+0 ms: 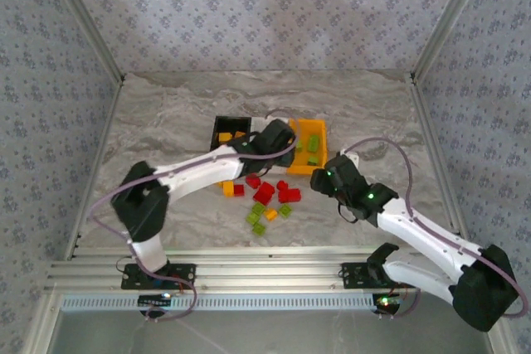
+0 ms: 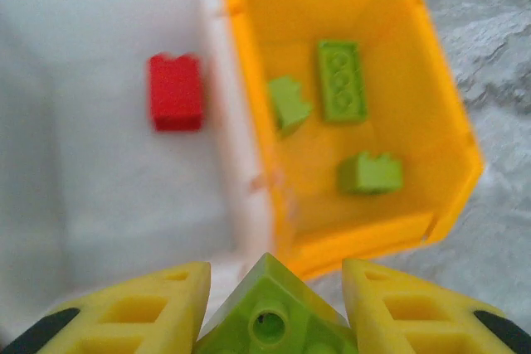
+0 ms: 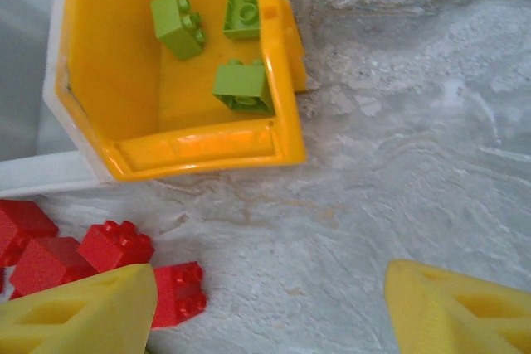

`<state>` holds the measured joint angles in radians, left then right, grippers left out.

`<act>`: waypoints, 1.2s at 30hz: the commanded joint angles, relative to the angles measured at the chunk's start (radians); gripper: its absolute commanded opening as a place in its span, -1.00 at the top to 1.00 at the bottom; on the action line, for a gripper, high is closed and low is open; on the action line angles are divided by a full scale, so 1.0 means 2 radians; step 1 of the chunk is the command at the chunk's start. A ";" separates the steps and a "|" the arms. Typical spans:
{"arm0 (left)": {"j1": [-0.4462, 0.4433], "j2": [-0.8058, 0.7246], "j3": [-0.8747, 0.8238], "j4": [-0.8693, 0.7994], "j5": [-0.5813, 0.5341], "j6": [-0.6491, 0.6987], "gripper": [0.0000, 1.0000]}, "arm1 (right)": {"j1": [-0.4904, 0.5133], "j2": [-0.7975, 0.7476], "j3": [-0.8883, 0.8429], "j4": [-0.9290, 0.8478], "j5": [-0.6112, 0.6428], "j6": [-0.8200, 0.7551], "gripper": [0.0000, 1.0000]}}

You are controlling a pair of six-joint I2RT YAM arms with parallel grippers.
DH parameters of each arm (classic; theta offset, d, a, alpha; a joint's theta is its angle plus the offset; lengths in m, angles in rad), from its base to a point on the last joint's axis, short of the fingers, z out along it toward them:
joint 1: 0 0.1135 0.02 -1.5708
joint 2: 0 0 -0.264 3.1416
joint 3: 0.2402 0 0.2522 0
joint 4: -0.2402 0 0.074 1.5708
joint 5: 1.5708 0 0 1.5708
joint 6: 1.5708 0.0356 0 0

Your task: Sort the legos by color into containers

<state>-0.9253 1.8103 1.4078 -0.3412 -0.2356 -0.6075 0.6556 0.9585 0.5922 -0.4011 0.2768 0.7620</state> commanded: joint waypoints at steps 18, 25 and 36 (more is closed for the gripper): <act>0.005 0.111 0.203 -0.053 0.031 0.022 -0.64 | 0.004 -0.030 -0.026 -0.013 -0.010 0.010 -0.54; 0.000 -0.076 -0.012 0.037 0.041 -0.003 -0.99 | 0.039 -0.004 -0.029 0.031 -0.036 -0.007 -0.54; -0.043 -0.374 -0.332 0.041 -0.027 -0.079 -0.99 | 0.148 0.122 -0.004 0.091 -0.003 0.006 -0.56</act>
<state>-0.9939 1.1336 0.8135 -0.2398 -0.2272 -0.7040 0.9188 1.1625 0.5468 -0.2661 0.2218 0.7528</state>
